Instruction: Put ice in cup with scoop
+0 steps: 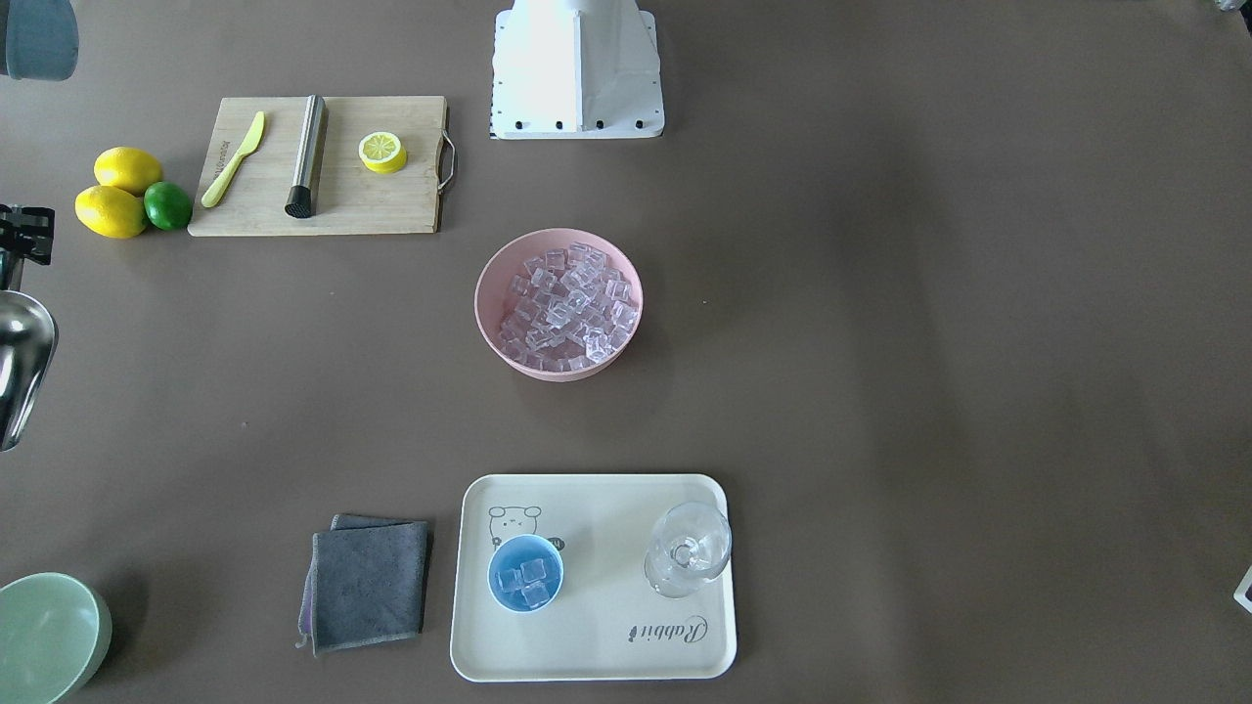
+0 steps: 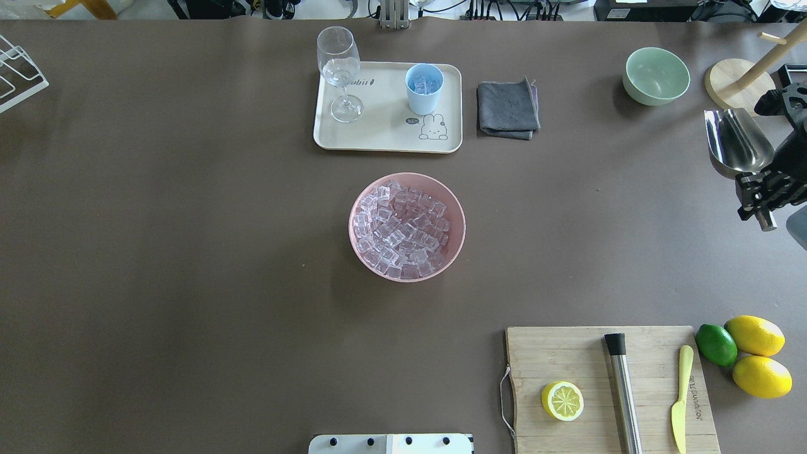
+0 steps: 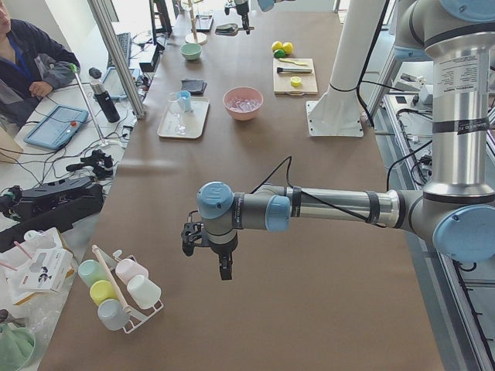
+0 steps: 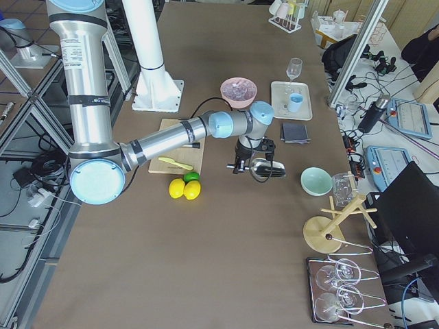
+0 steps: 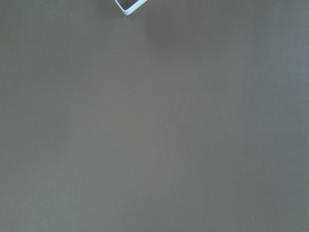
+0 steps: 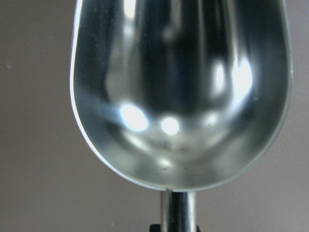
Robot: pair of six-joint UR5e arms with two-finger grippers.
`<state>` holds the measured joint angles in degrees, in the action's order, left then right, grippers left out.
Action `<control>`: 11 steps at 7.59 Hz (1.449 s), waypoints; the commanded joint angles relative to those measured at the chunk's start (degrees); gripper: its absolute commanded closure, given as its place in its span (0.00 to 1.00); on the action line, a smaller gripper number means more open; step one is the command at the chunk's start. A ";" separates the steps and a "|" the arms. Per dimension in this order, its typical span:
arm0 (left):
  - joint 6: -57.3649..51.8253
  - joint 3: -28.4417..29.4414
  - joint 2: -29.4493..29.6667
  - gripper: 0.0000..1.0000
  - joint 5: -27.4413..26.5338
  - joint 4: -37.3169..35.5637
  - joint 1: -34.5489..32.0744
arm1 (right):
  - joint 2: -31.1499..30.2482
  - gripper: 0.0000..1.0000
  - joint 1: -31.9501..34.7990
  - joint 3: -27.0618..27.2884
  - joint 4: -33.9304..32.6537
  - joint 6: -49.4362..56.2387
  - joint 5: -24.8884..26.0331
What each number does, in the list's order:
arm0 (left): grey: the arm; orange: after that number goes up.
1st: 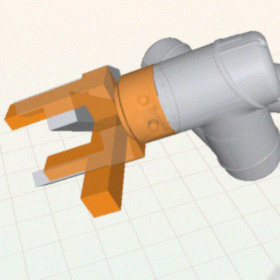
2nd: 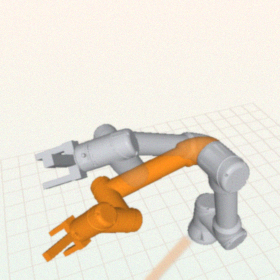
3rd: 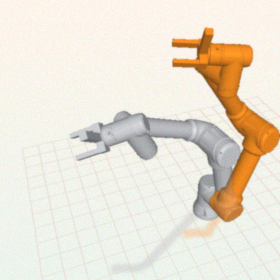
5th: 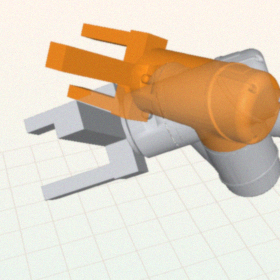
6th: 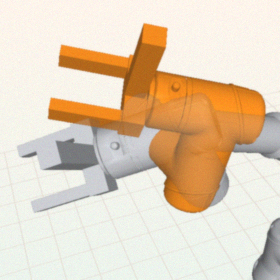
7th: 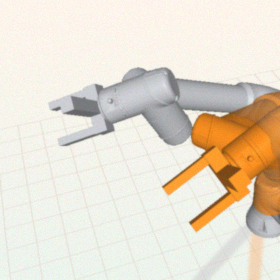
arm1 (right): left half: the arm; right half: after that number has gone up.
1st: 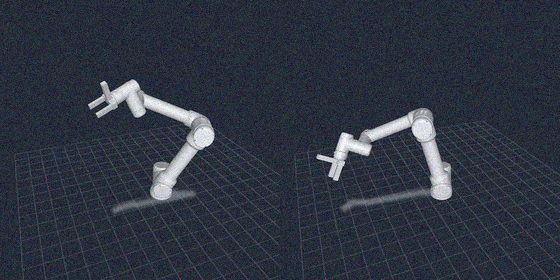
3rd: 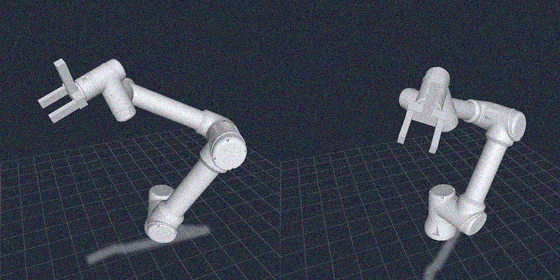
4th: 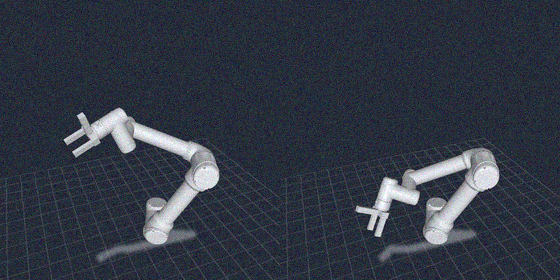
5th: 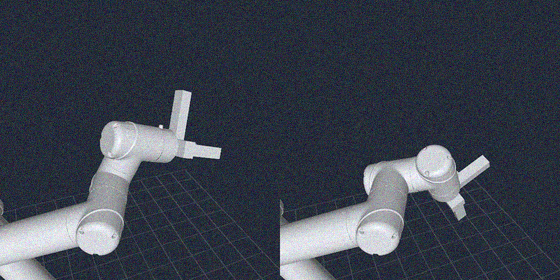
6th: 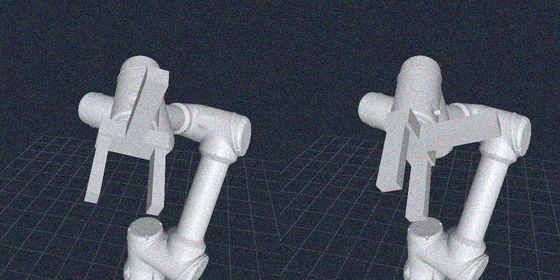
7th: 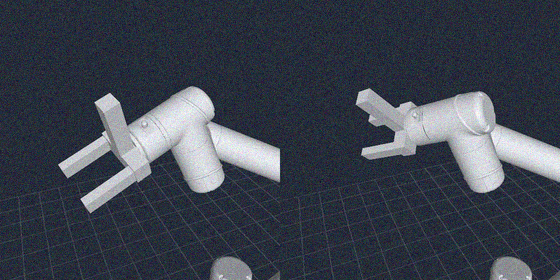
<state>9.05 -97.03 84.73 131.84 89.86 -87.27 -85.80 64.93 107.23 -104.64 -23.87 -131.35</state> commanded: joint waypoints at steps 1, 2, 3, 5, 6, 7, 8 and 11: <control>0.09 0.35 0.00 0.02 0.00 0.14 0.09 | -1.57 1.00 -2.42 -5.35 9.69 -4.75 -3.45; 0.09 0.35 0.00 0.02 0.09 0.14 0.09 | -1.57 1.00 -3.83 -7.19 11.63 -5.91 -3.91; 0.09 0.35 0.09 0.02 0.09 0.14 0.09 | -1.74 1.00 -4.54 -8.60 12.17 -5.84 -4.26; -0.09 0.53 0.09 0.02 0.00 0.31 0.26 | -2.18 1.00 -4.64 -9.93 12.18 -5.84 -4.35; -0.17 0.44 0.00 0.02 0.09 0.40 0.26 | -2.36 1.00 -4.90 -10.46 12.18 -5.92 -5.22; -0.26 0.44 0.00 0.02 0.09 0.49 0.26 | -2.44 1.00 -5.16 -10.99 12.18 -5.92 -6.01; -0.26 0.53 0.09 0.02 0.09 0.49 0.26 | -2.45 1.00 -5.77 -11.34 12.18 -5.92 -5.93; -0.18 0.53 0.00 0.02 0.09 0.40 0.18 | -2.27 0.79 -6.39 -11.87 12.18 -5.92 -5.93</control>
<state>8.83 -96.57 84.74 131.92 90.28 -87.01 -88.19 58.85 95.53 -92.46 -29.79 -137.26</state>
